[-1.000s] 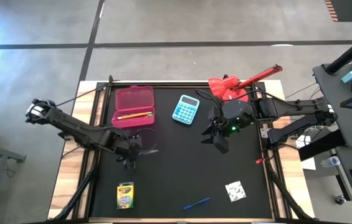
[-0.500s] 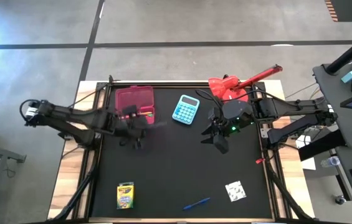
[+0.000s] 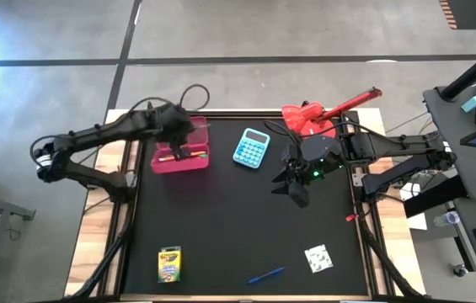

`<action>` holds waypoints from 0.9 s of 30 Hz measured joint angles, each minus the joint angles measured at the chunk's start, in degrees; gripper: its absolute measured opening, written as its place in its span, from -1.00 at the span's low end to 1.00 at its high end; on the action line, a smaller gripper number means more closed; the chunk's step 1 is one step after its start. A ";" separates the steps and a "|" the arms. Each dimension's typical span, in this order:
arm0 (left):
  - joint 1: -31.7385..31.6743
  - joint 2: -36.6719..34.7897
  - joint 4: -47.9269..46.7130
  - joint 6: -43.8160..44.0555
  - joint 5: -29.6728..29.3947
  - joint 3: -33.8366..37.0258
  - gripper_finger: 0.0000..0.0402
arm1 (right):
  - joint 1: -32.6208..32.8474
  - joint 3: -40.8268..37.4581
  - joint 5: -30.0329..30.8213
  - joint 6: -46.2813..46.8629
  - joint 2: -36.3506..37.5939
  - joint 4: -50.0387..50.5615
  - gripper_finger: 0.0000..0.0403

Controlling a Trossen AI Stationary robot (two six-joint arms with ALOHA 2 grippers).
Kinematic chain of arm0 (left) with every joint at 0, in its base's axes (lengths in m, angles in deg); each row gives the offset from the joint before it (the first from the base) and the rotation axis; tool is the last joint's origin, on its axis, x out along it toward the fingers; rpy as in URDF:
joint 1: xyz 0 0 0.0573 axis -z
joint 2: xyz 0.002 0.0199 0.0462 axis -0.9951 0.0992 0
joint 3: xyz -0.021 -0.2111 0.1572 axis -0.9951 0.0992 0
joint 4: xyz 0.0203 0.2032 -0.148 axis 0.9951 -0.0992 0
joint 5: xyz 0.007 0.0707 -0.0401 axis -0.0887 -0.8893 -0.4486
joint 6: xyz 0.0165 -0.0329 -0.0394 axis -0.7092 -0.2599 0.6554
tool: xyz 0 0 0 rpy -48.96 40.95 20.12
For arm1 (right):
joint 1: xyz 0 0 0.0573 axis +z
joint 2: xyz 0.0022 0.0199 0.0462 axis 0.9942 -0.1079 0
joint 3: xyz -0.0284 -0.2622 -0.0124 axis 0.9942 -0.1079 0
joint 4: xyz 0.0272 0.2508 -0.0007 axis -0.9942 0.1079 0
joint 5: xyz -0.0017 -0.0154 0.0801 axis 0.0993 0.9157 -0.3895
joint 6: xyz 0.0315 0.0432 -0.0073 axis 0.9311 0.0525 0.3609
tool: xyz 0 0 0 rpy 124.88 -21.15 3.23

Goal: Pack school essentials
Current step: Put the blue scissors into the red supply box

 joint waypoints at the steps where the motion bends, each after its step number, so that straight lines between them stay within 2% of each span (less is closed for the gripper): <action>1: -1.60 0.77 0.00 -0.41 1.22 0.14 -0.58 | 0.00 0.00 0.00 -0.02 0.00 -0.01 -0.07; 5: -5.66 4.14 -1.96 -2.07 6.00 0.81 -0.58 | 0.00 0.00 0.00 -0.02 0.00 0.02 -0.07; 11: -6.72 7.91 -3.92 -3.21 11.53 4.01 -0.58 | 0.00 0.00 0.00 -0.02 0.00 0.00 -0.07; 20: -6.72 9.06 -3.97 -4.36 14.26 8.81 -0.58 | 0.00 0.00 0.00 0.00 0.00 -0.01 -0.07; 27: -6.72 9.03 -0.61 -4.40 17.27 12.49 -0.58 | 0.00 0.00 0.00 -0.02 0.00 0.00 -0.07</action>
